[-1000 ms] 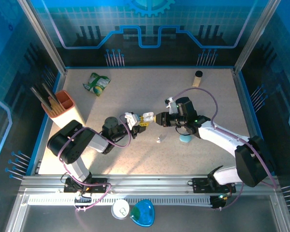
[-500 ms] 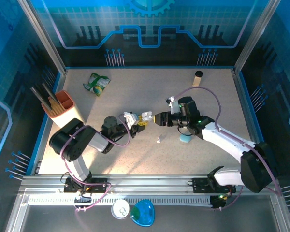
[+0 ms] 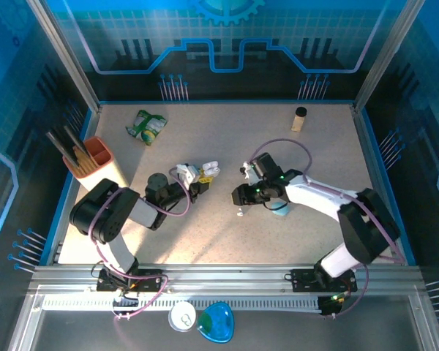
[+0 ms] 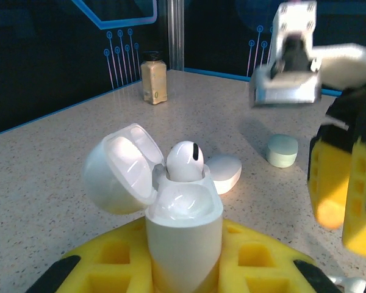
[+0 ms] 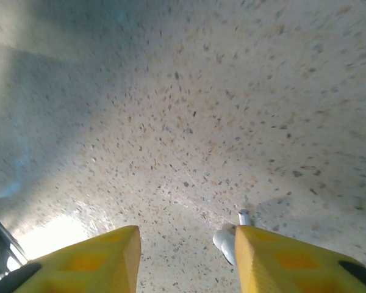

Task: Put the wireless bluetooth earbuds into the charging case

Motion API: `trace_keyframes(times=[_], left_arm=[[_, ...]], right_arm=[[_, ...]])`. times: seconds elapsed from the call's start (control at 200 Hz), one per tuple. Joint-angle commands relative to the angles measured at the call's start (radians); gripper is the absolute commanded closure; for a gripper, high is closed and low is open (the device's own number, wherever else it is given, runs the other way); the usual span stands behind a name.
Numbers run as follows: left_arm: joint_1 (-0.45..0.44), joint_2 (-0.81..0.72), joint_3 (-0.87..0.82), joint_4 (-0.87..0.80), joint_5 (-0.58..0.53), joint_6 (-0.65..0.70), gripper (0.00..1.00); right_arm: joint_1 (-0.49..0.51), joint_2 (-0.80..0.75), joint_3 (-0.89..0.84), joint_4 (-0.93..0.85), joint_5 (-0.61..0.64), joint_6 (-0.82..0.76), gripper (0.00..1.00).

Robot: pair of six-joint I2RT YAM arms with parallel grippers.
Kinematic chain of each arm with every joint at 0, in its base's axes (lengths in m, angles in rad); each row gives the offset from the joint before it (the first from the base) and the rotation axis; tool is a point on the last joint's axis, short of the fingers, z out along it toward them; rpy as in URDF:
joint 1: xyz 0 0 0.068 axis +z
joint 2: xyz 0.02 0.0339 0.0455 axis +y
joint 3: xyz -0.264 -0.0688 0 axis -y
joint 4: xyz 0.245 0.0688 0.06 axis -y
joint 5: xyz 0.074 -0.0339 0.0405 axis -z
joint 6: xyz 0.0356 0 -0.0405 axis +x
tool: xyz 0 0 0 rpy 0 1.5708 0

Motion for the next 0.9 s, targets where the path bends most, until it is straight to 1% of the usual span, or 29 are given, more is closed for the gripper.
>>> trace_keyframes(times=[0.0,0.12,0.215,0.43,0.55,0.895], left_arm=[[0.013,-0.034,-0.021,0.040,0.015,-0.014,1.00],[0.023,-0.047,-0.036,0.040,0.012,-0.018,1.00],[0.033,-0.063,-0.045,0.033,0.008,-0.027,1.00],[0.036,-0.098,-0.048,-0.001,0.010,-0.021,1.00],[0.036,-0.109,-0.045,-0.015,0.016,-0.021,1.00],[0.036,-0.088,-0.033,-0.012,0.031,-0.027,1.00]], right_arm=[[0.026,0.072,0.060,-0.044,-0.026,-0.016,0.60],[0.038,0.143,0.103,-0.028,-0.062,-0.035,0.64],[0.043,0.194,0.127,-0.017,-0.096,-0.035,0.65],[0.042,0.287,0.165,-0.040,-0.076,-0.061,0.65],[0.030,0.282,0.156,-0.062,-0.055,-0.080,0.65],[0.000,0.184,0.053,-0.100,-0.045,-0.104,0.66]])
